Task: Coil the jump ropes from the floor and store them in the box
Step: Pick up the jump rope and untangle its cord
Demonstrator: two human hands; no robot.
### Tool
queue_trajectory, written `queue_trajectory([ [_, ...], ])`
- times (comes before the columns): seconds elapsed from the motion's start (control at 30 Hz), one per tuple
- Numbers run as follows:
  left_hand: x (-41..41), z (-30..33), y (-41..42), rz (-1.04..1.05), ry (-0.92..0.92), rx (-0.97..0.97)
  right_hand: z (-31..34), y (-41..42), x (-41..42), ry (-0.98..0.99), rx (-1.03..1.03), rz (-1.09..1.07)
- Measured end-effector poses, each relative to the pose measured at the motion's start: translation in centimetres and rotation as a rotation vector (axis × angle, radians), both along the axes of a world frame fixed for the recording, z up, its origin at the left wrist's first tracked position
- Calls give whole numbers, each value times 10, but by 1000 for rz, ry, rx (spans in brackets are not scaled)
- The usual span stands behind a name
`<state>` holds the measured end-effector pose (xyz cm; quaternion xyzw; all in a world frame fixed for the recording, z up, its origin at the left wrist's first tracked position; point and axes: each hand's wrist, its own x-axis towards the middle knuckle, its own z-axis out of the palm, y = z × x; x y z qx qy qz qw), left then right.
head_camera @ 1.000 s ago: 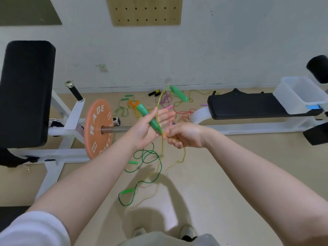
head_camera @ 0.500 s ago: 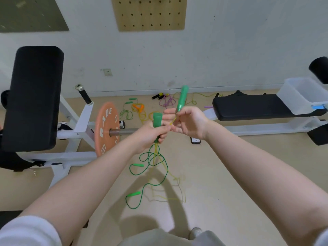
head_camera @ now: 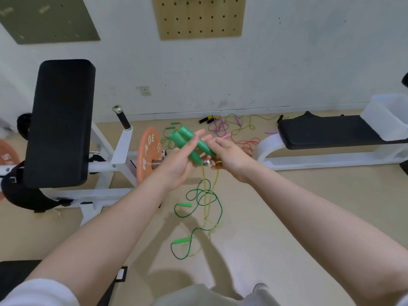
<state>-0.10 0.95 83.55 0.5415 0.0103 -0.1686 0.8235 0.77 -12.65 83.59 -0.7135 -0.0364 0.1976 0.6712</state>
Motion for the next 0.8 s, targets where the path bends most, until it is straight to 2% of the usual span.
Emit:
queue_trajectory([
  [0.23, -1, -1, 2, 37, 10, -160, -6, 20, -9, -37, 59, -9],
  [0.47, 0, -1, -8, 71, 26, -145, -11, 10, -9, 18, 113, 2],
  [0.53, 3, 0, -12, 120, 41, -101, -12, 3, -9, 80, 143, 75],
  [0.6, 8, 6, -17, 141, 23, -139, -14, -6, -10, 119, 136, 208],
  [0.7, 17, 16, -24, 128, 22, -135, -17, -25, -7, 100, -43, 369],
  [0.8, 26, 15, -28, 94, -32, 214, -18, -52, 0, -58, -471, 407],
])
